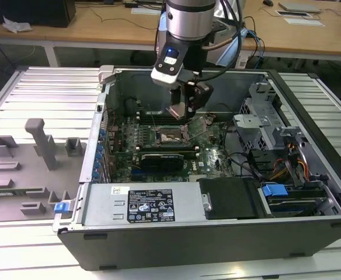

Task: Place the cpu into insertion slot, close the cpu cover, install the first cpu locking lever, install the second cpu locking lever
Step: 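Place the cpu into insertion slot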

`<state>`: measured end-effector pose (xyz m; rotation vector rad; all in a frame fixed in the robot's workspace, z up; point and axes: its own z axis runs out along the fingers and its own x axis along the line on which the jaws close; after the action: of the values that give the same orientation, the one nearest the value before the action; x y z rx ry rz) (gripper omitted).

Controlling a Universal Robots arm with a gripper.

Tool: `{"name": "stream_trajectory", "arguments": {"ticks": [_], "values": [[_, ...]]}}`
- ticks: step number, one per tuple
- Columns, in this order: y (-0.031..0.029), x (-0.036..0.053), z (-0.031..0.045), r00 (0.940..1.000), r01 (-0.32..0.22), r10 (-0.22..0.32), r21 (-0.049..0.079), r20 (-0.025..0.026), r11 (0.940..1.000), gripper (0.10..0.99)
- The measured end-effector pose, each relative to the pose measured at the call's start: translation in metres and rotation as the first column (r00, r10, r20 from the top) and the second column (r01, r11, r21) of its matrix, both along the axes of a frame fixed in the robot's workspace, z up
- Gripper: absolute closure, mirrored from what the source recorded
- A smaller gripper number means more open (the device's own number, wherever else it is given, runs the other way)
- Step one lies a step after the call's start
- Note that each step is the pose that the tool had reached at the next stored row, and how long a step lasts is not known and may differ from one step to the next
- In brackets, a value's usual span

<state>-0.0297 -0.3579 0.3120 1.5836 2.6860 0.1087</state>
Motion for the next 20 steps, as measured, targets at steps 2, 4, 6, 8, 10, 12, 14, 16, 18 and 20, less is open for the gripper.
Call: {"name": "stream_trajectory", "arguments": {"ticks": [2,4,6,8,10,12,14,16,18,20], "values": [[0.0000,0.0000,-0.0018,0.9974,0.072,-0.072,0.000,-0.0001,0.9974,0.549],[0.0000,0.0000,-0.0029,0.9935,0.114,-0.114,0.000,0.0000,0.9935,0.549],[0.0000,0.0000,-0.0044,0.9867,0.162,-0.162,0.000,0.0000,0.9867,0.549],[0.0000,0.0000,-0.0061,0.9774,0.211,-0.211,0.000,0.0000,0.9774,0.549],[0.0000,0.0000,-0.0080,0.9658,0.259,-0.259,0.000,0.0000,0.9658,0.549],[0.0000,0.0000,-0.0100,0.9512,0.309,-0.309,0.000,0.0000,0.9512,0.549],[0.0000,0.0000,-0.0115,0.9388,0.345,-0.345,0.000,0.0000,0.9388,0.549],[0.0000,0.0000,-0.0130,0.9249,0.380,-0.380,0.000,0.0000,0.9249,0.549],[0.0000,0.0000,-0.0147,0.9073,0.421,-0.421,0.000,0.0000,0.9073,0.549],[0.0000,-0.0002,-0.0189,0.8823,0.471,-0.471,0.000,-0.0001,0.8823,0.549]]}}
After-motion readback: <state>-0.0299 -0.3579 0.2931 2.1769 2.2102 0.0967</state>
